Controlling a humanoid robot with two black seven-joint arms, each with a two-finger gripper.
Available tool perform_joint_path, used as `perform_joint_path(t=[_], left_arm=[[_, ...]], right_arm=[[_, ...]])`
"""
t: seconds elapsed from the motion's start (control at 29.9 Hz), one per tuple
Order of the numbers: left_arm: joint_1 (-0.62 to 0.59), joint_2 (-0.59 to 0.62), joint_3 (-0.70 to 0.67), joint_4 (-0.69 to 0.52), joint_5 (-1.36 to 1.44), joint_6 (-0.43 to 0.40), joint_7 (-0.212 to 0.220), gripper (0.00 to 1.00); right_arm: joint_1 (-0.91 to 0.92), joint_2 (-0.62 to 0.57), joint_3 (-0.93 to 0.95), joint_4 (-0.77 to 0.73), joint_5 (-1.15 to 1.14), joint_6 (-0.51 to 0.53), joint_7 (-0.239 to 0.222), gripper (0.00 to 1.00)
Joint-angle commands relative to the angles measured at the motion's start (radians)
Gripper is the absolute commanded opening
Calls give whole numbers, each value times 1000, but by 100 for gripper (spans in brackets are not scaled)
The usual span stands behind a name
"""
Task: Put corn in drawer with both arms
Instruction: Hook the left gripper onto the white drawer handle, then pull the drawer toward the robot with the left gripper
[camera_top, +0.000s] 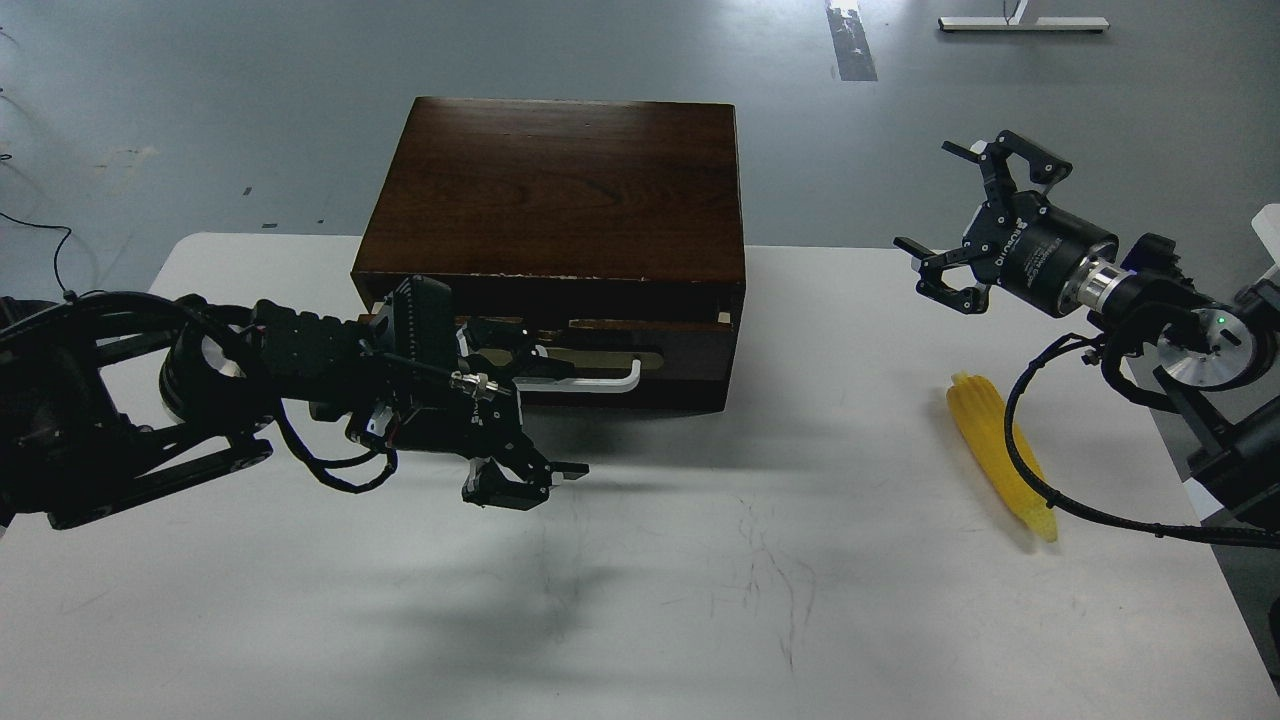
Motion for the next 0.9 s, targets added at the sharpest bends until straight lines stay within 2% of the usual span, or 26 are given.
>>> perform_joint_path(t=[0.0, 0.47, 0.87], left_arm=[[8, 14, 0, -15, 0, -1, -1, 98], [24, 79, -3, -89, 0, -1, -1, 98], [82, 103, -15, -123, 0, -1, -1, 98]], right_arm=[[0, 0, 0, 1, 0, 0, -1, 100], [0, 0, -2, -1, 0, 0, -1, 100], [-2, 0, -5, -1, 0, 0, -1, 100]])
